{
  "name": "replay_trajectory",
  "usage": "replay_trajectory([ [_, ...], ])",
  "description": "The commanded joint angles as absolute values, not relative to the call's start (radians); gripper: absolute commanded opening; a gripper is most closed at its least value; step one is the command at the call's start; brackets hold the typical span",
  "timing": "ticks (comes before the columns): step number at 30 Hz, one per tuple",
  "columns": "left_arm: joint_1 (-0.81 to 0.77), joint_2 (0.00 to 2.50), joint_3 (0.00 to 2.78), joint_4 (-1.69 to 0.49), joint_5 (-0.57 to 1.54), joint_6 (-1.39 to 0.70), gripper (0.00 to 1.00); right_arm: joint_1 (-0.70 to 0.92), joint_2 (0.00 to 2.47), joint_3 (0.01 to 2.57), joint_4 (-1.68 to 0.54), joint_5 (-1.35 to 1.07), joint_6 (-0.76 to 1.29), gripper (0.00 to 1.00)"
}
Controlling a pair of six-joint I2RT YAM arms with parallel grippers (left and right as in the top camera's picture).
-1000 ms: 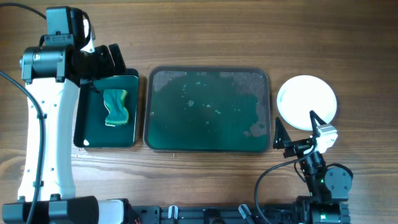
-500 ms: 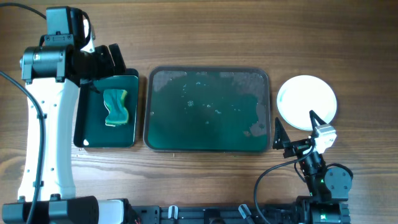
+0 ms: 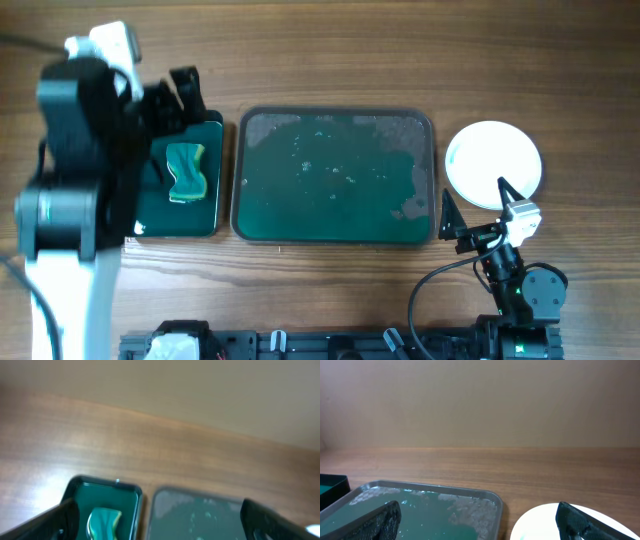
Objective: Clean dirty plates on tray and stack at the side
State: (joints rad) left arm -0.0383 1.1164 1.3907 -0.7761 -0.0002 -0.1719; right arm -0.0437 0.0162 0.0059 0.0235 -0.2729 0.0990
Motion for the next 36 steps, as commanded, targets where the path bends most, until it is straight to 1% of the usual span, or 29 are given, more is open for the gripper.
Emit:
replay_trajectory([
  [1,-0.041,0.878,1.049,-0.558,0.035,-0.163,1.0,-0.039,0.004,0.005,0.025,-0.294,0.081,1.0],
  [3,-0.041,0.707,0.828,-0.419,0.034,-0.163,1.0,-0.039,0.004,0.005,0.025,-0.294,0.081,1.0],
  [6,-0.041,0.511,0.568,-0.267,0.034,-0.163,1.0,-0.039,0.004,0.005,0.025,-0.294,0.081,0.99],
  [9,-0.041,0.369,0.376,-0.125,0.035,-0.164,1.0,-0.039,0.004,0.005,0.025,-0.294,0.081,1.0],
  [13,-0.042,0.179,0.194,-0.058,0.048,-0.163,1.0,-0.039,0.004,0.005,0.025,-0.294,0.081,1.0],
  [20,-0.042,0.007,0.051,-0.054,0.048,-0.16,1.0,-0.039,0.004,0.005,0.025,-0.294,0.08,1.0],
  [23,-0.042,0.003,0.007,-0.008,0.048,-0.16,1.0,-0.039,0.004,0.005,0.025,-0.294,0.081,1.0],
  [27,-0.041,0.003,0.006,-0.078,0.044,-0.161,1.0,-0.039,0.004,0.005,0.025,-0.294,0.081,1.0],
  [36,-0.041,0.007,0.006,-0.075,0.048,-0.161,1.0,-0.039,0.004,0.005,0.025,-0.294,0.081,1.0],
])
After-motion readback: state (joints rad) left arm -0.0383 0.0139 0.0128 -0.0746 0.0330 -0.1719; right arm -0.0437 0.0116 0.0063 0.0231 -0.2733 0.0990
